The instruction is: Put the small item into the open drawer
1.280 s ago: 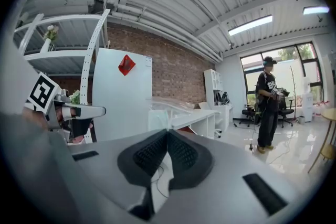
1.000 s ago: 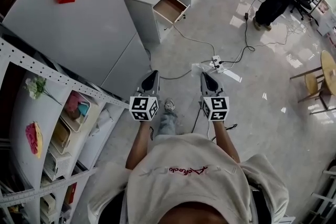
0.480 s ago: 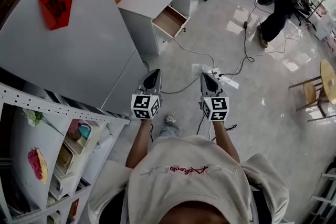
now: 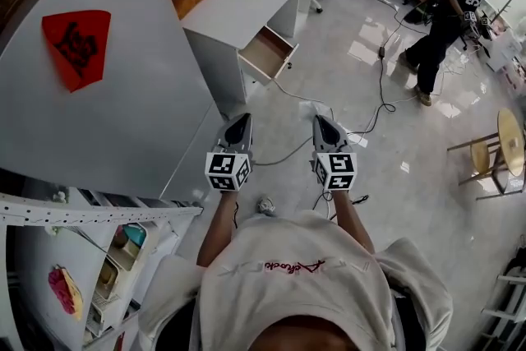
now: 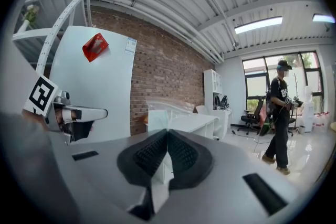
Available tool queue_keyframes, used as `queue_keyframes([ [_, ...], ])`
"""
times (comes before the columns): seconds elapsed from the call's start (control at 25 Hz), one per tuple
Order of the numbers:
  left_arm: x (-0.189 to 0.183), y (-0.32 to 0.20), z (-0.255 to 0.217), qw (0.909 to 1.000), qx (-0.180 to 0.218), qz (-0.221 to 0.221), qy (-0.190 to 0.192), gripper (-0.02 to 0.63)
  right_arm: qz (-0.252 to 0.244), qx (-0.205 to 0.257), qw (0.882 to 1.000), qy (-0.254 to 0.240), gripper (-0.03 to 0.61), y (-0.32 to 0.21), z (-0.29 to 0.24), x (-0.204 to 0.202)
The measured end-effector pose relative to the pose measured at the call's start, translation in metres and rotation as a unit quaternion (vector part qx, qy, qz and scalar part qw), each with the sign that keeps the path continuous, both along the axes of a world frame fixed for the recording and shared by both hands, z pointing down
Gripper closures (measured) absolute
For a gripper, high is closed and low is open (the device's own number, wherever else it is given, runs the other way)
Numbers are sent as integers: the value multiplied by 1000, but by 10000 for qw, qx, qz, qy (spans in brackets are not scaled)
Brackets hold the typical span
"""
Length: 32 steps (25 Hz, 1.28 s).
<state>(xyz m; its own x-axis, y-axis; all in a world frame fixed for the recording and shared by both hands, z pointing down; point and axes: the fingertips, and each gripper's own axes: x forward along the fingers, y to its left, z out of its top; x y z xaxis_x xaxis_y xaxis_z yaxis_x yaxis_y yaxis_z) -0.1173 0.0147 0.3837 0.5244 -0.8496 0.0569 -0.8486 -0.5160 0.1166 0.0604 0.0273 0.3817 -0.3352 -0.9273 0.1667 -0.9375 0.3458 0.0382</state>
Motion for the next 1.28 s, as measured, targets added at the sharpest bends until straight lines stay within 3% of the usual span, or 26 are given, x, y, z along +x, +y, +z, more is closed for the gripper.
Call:
queue_keyframes([
  [0.56, -26, -92, 9, 9999, -34, 142, -67, 604, 185, 46, 9998, -54, 566, -91, 8, -20],
  [1.28, -19, -115, 32, 9991, -249, 313, -156, 604, 344, -222, 9991, -104, 566, -108, 36, -11],
])
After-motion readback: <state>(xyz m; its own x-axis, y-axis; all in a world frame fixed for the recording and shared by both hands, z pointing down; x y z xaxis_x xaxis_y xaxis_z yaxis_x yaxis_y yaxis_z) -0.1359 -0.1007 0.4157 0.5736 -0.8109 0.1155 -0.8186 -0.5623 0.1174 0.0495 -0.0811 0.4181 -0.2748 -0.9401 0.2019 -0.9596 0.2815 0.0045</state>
